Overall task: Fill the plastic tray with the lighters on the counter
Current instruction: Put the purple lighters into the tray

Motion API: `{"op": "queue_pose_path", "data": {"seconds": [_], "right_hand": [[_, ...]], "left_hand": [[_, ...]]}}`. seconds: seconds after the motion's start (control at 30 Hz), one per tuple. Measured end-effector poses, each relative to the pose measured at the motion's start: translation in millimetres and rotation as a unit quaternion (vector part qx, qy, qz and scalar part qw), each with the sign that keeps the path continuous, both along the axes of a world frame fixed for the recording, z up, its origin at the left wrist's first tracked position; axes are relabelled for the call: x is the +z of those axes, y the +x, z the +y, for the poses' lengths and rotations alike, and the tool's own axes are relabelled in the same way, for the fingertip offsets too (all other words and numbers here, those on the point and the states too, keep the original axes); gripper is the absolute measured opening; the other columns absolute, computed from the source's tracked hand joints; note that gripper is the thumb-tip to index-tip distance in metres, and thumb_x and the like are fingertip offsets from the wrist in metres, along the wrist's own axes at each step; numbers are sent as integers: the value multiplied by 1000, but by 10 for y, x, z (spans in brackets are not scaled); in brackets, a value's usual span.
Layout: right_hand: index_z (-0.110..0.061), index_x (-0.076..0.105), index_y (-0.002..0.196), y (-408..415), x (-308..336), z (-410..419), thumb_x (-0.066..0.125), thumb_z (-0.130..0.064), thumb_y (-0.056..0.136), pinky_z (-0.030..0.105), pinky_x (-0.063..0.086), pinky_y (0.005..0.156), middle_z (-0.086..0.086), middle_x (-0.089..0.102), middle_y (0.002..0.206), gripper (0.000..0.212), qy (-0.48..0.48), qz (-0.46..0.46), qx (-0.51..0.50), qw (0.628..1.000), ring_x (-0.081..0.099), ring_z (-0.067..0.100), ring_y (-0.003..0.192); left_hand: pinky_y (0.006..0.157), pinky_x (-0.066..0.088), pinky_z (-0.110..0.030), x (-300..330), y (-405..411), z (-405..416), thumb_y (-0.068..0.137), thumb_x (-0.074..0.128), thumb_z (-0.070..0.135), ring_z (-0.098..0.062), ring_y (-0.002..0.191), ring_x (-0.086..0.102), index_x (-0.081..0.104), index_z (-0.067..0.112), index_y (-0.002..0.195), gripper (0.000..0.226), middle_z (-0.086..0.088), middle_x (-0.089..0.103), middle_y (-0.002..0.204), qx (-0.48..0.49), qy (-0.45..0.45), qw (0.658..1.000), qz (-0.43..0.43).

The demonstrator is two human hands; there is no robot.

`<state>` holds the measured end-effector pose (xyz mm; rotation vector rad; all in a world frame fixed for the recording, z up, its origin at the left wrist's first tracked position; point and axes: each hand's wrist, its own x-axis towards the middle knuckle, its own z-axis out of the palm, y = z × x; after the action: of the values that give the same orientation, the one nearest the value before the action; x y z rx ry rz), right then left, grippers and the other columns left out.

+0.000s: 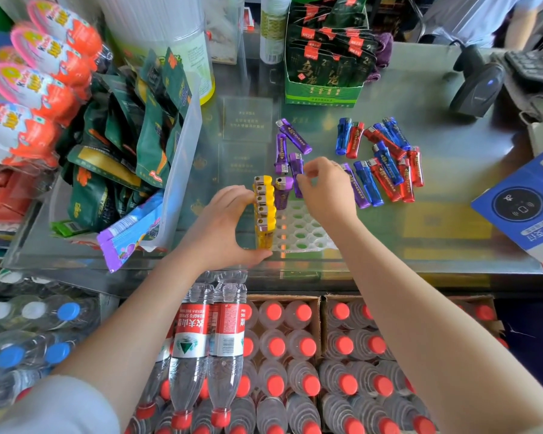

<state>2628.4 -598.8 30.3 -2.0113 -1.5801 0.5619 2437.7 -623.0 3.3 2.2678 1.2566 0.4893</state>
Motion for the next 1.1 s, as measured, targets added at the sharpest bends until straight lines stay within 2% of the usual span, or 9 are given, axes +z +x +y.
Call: {"op": "queue_pose_path", "data": {"seconds": [0.17, 0.33, 0.43, 0.5, 0.6, 0.7, 0.83, 0.97, 1.1], "right_hand": [[-2, 55, 100, -91, 28, 109, 61, -21, 82, 34, 43, 69, 14, 53, 101, 27, -44, -46, -7, 998, 47, 26, 77], [-1, 60, 95, -75, -2, 150, 57, -18, 84, 33, 41, 59, 15, 57, 88, 21, -43, -100, 2, 994, 51, 28, 69], [-1, 61, 84, -29, 24, 98, 55, -20, 84, 29, 33, 52, 15, 58, 79, 20, -10, -117, 21, 993, 48, 28, 63], [-2, 61, 79, 2, 69, -19, 54, -20, 83, 29, 36, 49, 13, 62, 76, 19, 48, -74, 20, 996, 49, 28, 62], [-3, 64, 82, 26, 116, -267, 57, -14, 80, 31, 44, 58, 7, 63, 70, 13, 114, 8, 21, 993, 53, 24, 61], [-4, 63, 83, 38, 82, -488, 58, -7, 77, 28, 39, 58, 1, 54, 62, 8, 125, 40, 39, 991, 47, 19, 56], [-8, 62, 81, 1, -21, -641, 52, -14, 72, 34, 46, 59, 11, 65, 66, 15, 104, 115, 62, 986, 54, 23, 58], [-14, 66, 87, -47, -54, -638, 62, -7, 78, 22, 46, 61, -3, 58, 85, 12, 122, 177, 82, 973, 58, 15, 71], [-21, 62, 86, -50, -21, -606, 66, -5, 78, 12, 42, 60, -5, 60, 80, 18, 107, 183, 70, 975, 55, 2, 66]], "left_hand": [[101, 19, -18, 25, 11, -2, 58, 68, 58, -8, 127, 27, 44, 18, 128, 85, 4, 43, 133, 4, -3, 1000, -8], [100, 19, -19, 45, 21, 2, 60, 78, 47, -3, 125, 25, 43, 19, 129, 83, 5, 41, 135, 6, -10, 1000, -11], [98, 21, -18, 37, 20, 7, 60, 79, 44, 4, 120, 22, 44, 20, 129, 81, 6, 42, 134, 8, -12, 1000, -20], [97, 21, -18, 42, 20, 8, 59, 79, 44, 5, 119, 21, 44, 21, 129, 81, 7, 42, 134, 9, -14, 1000, -22], [96, 22, -18, 43, 15, 12, 60, 79, 44, 5, 118, 22, 45, 22, 128, 80, 8, 42, 133, 7, -11, 1000, -22], [97, 23, -20, 31, 8, 15, 61, 78, 44, 3, 119, 23, 45, 22, 127, 77, 8, 43, 132, 2, -10, 1000, -22], [98, 23, -22, 20, 1, 13, 59, 75, 50, 1, 120, 25, 45, 22, 127, 78, 7, 43, 132, 0, -13, 1000, -21], [97, 24, -21, 28, -8, -14, 56, 63, 62, 1, 118, 27, 48, 23, 123, 79, 8, 45, 127, -5, -7, 999, -34], [97, 23, -20, 21, -13, -27, 56, 62, 63, 0, 119, 28, 48, 23, 123, 80, 8, 46, 127, -3, -4, 1000, -28]]}}
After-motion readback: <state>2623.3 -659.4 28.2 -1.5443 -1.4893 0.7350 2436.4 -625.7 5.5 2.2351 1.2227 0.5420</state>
